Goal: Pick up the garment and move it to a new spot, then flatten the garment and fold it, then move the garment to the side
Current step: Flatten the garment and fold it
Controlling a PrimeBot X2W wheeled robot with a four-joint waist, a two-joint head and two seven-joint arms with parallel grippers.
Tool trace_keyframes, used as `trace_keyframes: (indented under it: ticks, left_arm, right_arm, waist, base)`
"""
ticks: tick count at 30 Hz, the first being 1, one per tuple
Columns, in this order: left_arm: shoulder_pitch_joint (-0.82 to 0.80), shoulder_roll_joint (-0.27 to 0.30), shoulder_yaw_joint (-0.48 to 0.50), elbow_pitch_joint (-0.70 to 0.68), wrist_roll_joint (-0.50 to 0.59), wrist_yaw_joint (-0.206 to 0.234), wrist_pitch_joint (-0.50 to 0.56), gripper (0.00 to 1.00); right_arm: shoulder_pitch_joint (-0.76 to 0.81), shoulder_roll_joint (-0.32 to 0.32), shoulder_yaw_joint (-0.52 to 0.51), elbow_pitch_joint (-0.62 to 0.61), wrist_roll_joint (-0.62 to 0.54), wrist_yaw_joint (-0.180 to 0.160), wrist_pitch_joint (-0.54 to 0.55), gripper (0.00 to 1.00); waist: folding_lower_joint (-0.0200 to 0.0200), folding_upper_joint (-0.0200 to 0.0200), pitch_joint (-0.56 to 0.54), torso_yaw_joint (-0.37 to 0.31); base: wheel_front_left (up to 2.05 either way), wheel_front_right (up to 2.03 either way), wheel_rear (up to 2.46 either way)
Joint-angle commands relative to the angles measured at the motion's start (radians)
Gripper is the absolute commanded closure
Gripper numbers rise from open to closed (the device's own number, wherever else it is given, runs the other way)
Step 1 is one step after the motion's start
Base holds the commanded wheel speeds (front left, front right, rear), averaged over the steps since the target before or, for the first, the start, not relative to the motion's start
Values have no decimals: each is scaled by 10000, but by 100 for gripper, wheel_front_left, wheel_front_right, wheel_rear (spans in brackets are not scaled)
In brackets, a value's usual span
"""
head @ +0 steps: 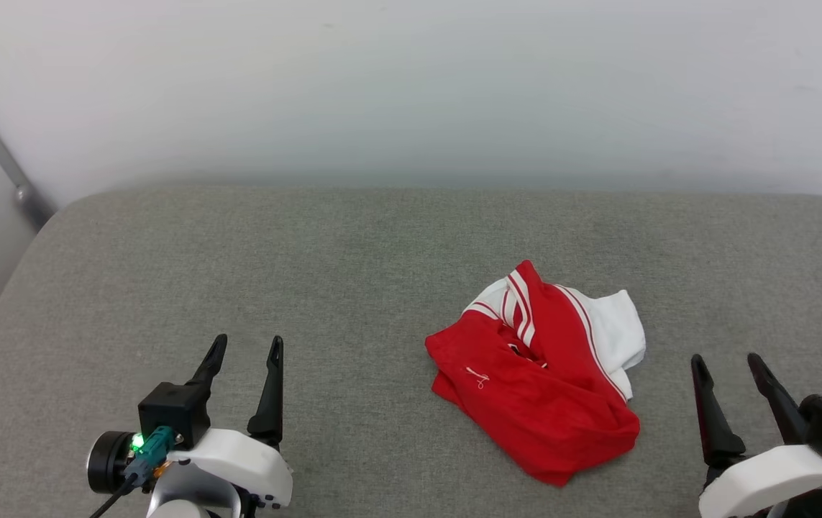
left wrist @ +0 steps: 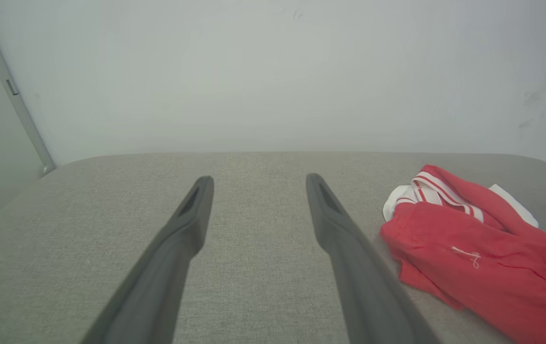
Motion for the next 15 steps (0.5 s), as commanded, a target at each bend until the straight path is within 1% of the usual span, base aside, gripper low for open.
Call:
trace_keyframes:
  ticks: [1,2,3,4,6,9,10,15]
  left_arm:
    - [-101,-15,12,-32,3,34,-86,0]
    - [-154,-39,5,-41,17,38,-100,0]
    - [-194,-60,-5,-57,47,52,-136,0]
    - [-247,-115,-11,-94,68,59,-195,0]
    - [-359,-183,-77,-91,120,37,-270,0]
    - [-572,-333,-132,-141,188,20,-380,0]
    - [-657,-394,-148,-153,208,5,-433,0]
    - [-1016,-582,-218,-145,303,-97,-590,0]
  right_arm:
    - [-142,11,-144,157,-45,-6,146,0]
    - [-238,11,-304,263,227,-4,221,0]
    - [-372,9,-456,370,259,-4,327,0]
    - [-448,9,-636,543,33,-6,551,0]
    - [-710,11,-979,821,177,-6,959,0]
    - [-1219,-343,-1387,1460,280,-6,2026,0]
    - [-1478,-551,-1472,1646,302,-4,2304,0]
    - [-2596,-1298,-1778,2946,968,-4,4220,0]
  waist:
    - [0,-1,32,99]
    - [0,-1,57,174]
    - [0,-1,96,245]
    - [0,-1,143,329]
    - [0,-1,248,547]
    - [0,-1,528,846]
    - [0,-1,636,945]
    - [0,-1,1174,1451]
  base:
    - [0,0,0]
    - [0,0,0]
    - [0,0,0]
    - [0,0,0]
    - [0,0,0]
    - [0,0,0]
    - [0,0,0]
    - [0,0,0]
